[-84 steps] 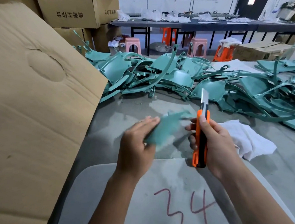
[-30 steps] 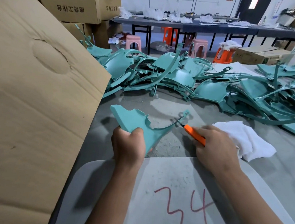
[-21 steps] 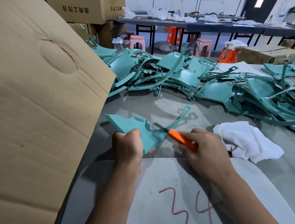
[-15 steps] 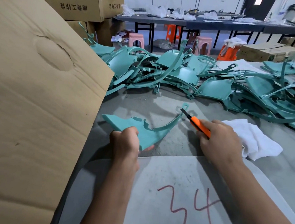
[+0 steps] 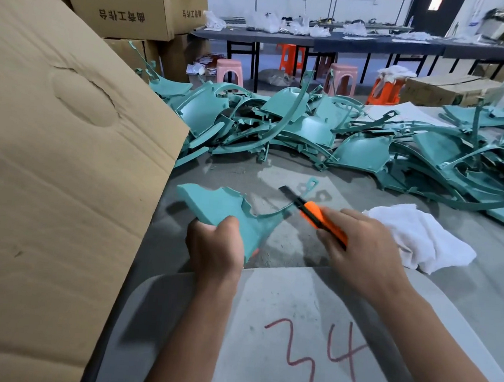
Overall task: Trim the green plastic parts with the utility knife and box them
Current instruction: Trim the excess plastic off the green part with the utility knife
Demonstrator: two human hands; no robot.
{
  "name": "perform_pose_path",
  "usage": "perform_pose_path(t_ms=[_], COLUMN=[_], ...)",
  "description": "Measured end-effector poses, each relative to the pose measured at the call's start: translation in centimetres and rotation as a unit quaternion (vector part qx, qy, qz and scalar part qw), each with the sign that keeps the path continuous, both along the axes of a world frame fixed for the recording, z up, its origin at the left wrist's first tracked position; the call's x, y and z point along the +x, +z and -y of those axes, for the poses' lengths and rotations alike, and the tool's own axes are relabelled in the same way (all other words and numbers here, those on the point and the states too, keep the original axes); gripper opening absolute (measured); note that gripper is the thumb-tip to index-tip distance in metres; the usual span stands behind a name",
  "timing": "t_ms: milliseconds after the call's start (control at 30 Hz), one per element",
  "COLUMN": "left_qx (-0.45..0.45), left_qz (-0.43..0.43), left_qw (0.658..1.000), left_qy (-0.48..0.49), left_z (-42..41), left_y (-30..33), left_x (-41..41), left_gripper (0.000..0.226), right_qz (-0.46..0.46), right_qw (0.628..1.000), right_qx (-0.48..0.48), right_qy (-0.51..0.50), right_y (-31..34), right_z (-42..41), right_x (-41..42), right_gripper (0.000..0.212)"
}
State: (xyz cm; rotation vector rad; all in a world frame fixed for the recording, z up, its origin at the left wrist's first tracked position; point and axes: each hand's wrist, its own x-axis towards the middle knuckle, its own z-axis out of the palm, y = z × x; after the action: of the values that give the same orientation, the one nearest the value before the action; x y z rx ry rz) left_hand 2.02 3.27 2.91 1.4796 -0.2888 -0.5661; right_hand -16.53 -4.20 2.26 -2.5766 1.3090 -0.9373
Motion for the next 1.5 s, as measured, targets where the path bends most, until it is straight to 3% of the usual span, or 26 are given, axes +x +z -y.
perform_pose_path(t_ms=[33, 133, 267, 333, 433, 500, 600, 700, 800, 900, 1000, 1067, 1133, 1233, 1500], left_qx=[0.006, 0.018, 0.028, 0.030, 0.021, 0.022, 0.010, 0.003, -0.017, -0.036, -0.039, -0.039, -0.039, -0.038, -0.035], left_qz=[0.027, 0.070, 0.097, 0.094, 0.079, 0.094, 0.131, 0.186, 0.264, 0.316, 0.372, 0.388, 0.403, 0.422, 0.437], left_qw=[1.000, 0.997, 0.995, 0.995, 0.997, 0.995, 0.991, 0.982, 0.964, 0.948, 0.928, 0.921, 0.914, 0.906, 0.898], left_qy=[0.002, 0.012, 0.028, 0.024, 0.010, 0.000, 0.000, 0.005, -0.007, -0.022, -0.009, -0.007, -0.016, -0.025, -0.048], left_z=[-0.1, -0.1, 0.0, 0.0, 0.0, -0.1, -0.4, -0.4, -0.7, -1.1, -1.2, -1.1, -1.1, -1.1, -1.3], left_y=[0.2, 0.1, -0.1, -0.3, -0.3, -0.2, 0.0, 0.0, -0.1, -0.2, -0.4, -0.6, -0.6, -0.7, -1.1], left_x=[-0.3, -0.8, -1.0, -0.9, -0.7, -0.6, -0.9, -1.1, -1.0, -0.4, 0.4, 0.5, 0.4, 0.5, 1.1], left_gripper=[0.011, 0.020, 0.016, 0.009, 0.025, 0.019, 0.025, 0.014, 0.014, 0.021, 0.032, 0.032, 0.025, 0.017, 0.015], right_qz=[-0.006, -0.034, -0.033, -0.033, -0.042, -0.047, -0.054, -0.007, -0.038, -0.050, -0.058, -0.004, 0.027, -0.004, -0.034], right_qw=[1.000, 0.998, 0.998, 0.998, 0.999, 0.998, 0.992, 0.999, 0.998, 0.998, 0.987, 0.993, 0.999, 0.998, 0.999], right_qx=[0.007, 0.008, 0.020, 0.018, 0.009, -0.005, -0.008, -0.033, -0.019, -0.004, 0.030, 0.001, -0.018, 0.001, 0.008], right_qy=[0.014, 0.046, 0.055, 0.040, 0.014, -0.033, -0.112, -0.027, 0.053, -0.027, -0.148, -0.120, -0.027, 0.062, -0.016], right_y=[-0.1, -0.5, -1.0, -1.2, -1.2, -1.3, -1.0, -0.9, -1.4, -1.9, -1.6, -1.4, -1.1, -1.4, -1.9], right_z=[-0.6, -1.5, -1.6, -1.5, -0.8, 0.1, 1.7, 0.8, -0.1, 1.7, 3.1, 2.4, 0.8, -0.4, 1.2], right_x=[0.6, 2.1, 2.9, 2.7, 1.9, 1.3, 0.2, 0.4, 1.0, -0.1, -1.9, -1.6, 0.0, 2.1, 1.0], right_gripper=[0.036, 0.053, 0.050, 0.044, 0.038, 0.031, 0.043, 0.049, 0.046, 0.036, 0.039, 0.043, 0.048, 0.049, 0.038])
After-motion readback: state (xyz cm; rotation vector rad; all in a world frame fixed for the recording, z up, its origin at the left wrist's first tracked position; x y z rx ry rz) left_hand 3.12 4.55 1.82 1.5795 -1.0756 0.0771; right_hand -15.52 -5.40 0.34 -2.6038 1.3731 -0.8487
